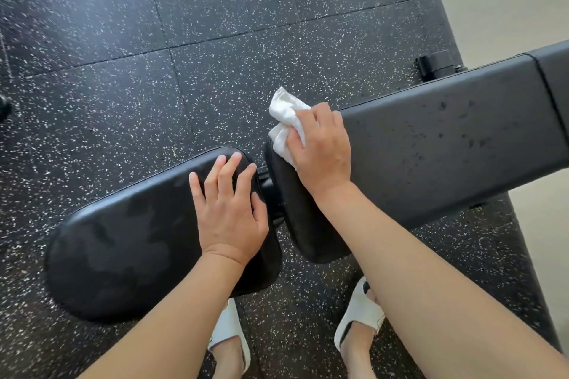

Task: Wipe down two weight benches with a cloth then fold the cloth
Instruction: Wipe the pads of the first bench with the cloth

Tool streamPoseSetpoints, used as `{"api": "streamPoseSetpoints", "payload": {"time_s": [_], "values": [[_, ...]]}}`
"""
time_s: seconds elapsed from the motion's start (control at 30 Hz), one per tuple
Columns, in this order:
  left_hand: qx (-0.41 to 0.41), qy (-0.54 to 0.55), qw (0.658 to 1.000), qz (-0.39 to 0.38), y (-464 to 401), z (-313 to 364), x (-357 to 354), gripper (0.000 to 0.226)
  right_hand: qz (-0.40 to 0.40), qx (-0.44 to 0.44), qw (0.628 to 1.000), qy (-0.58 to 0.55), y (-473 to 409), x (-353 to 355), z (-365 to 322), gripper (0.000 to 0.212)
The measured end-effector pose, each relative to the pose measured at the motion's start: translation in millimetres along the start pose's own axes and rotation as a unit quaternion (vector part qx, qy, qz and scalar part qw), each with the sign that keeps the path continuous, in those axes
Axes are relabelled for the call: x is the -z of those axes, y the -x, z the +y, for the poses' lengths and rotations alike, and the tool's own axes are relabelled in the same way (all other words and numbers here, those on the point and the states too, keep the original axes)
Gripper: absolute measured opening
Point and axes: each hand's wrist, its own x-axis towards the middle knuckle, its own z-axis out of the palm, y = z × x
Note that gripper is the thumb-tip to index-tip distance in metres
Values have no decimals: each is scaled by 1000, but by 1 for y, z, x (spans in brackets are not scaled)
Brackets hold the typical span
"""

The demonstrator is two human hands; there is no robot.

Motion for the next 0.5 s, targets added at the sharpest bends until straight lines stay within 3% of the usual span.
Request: {"api": "streamPoseSetpoints", "payload": {"time_s": [0.1,0.3,0.5], "values": [[-3,-4,1000,-4,2,-1,0,49,-8,8,1000,-1,4,-1,-5,18],[3,-12,1000,2,2,0,0,49,-82,116,987,-73,45,7,-14,27],[-3,-41,999,5,2,2,-2,49,-112,193,971,-84,82,40,57,31]]}}
